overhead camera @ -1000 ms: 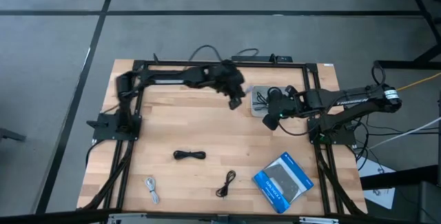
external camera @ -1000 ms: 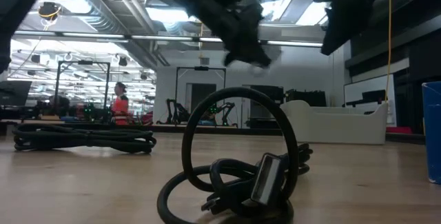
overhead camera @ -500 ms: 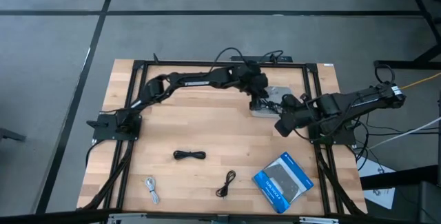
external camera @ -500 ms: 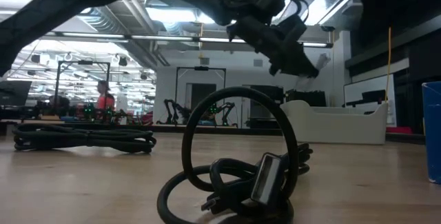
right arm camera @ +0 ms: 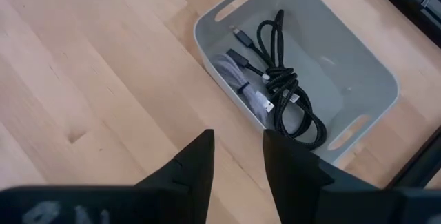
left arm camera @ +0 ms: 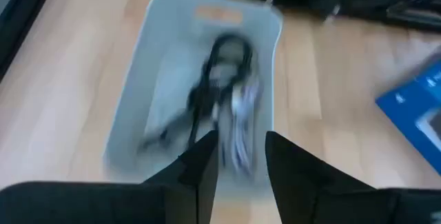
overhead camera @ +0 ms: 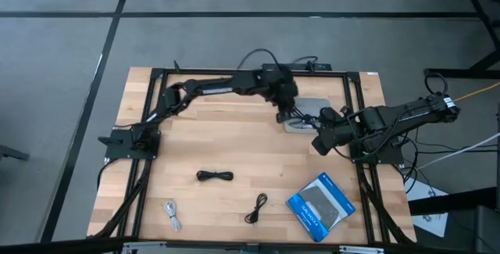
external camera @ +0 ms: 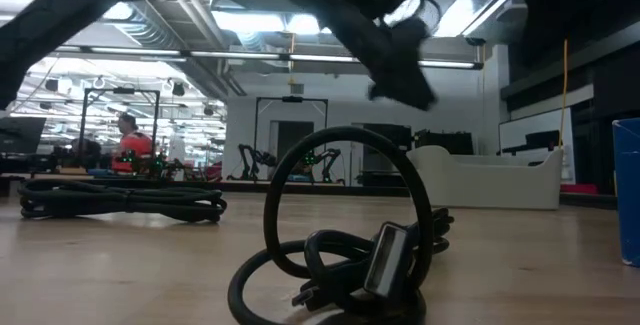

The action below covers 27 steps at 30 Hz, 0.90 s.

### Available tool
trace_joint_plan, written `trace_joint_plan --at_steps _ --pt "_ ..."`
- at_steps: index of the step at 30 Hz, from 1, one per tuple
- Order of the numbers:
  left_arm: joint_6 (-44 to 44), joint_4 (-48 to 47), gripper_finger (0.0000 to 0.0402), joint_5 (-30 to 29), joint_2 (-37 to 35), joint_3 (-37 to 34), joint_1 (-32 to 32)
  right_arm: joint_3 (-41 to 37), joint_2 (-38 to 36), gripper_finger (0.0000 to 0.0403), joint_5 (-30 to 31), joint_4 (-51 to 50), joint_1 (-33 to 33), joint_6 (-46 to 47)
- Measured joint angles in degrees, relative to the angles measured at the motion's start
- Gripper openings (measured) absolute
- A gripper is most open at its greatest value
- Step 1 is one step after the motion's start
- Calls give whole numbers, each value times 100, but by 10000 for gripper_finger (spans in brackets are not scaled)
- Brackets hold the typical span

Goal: Pick and place USB-C Cables
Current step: Put the top black USB cable into the gray bin

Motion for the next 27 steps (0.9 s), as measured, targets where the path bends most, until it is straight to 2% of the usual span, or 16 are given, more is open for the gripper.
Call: trace_joint_plan --at_steps 5,7,11,14,16,21,24,27 --pt "-456 -2454 112 -613 -709 4 -79 0 2 129 41 -10 0 -168" --pt "-704 -3379 112 -631 -945 1 -209 0 0 129 118 -7 0 -303" --pt "-1183 -4891 112 -817 -1325 1 -590 -11 4 129 241 1 -2 -334" --pt "-1472 -5633 112 -1466 -1470 -5 -956 -13 4 129 240 5 -2 -338" --pt "-1781 -5568 112 -1789 -1591 -98 -1271 -13 7 129 240 9 -2 -329" --pt "-1887 -5599 112 -1685 -1708 -382 -2183 -13 33 129 241 49 -2 -327" --pt "-1891 -5520 112 -2200 -1674 -667 -2689 -13 50 129 243 157 0 -325" --pt "-1946 -5204 112 -2457 -1638 -1253 -3001 -13 94 129 240 173 2 -326"
